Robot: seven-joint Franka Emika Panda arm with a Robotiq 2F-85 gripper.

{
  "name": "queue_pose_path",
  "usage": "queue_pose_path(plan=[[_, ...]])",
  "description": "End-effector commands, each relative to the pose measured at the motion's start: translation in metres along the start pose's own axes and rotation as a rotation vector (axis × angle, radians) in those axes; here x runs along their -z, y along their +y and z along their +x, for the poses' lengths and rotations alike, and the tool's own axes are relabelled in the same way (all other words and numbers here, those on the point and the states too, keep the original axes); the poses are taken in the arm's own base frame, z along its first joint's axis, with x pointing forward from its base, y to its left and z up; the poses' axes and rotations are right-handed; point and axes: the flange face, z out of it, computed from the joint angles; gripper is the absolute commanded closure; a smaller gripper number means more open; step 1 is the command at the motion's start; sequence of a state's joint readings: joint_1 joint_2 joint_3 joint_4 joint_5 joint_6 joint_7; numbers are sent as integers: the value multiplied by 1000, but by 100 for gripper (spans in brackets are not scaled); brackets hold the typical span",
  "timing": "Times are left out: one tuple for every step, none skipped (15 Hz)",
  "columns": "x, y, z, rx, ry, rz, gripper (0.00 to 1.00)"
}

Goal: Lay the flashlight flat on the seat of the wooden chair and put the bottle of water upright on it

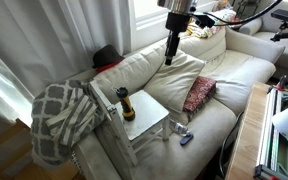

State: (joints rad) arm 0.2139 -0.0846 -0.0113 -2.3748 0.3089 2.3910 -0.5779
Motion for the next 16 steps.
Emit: queue_pose_path(plan=[[-61,-2,56,127,-8,108,0],[-76,-4,69,162,-15,133,0],[-87,-6,80,194,-22,150,0],[-98,-10,93,244,-35,172,0],[-108,-11,101,280,-49,181,0],[-88,-17,80,220,-33,130,0],[-99,-18,90,242,-36,145,0],[-106,-18,96,253,-37,155,0],[-110,-16,100,259,-38,160,0],[-111,-15,101,260,-39,163,0],[-110,-13,102,260,-38,164,0],[-109,-12,102,260,-37,164,0],[-109,-12,103,260,-36,164,0],[-109,-12,103,261,-35,165,0],[-119,-15,101,242,-40,153,0],[-129,-22,99,265,-44,174,0]])
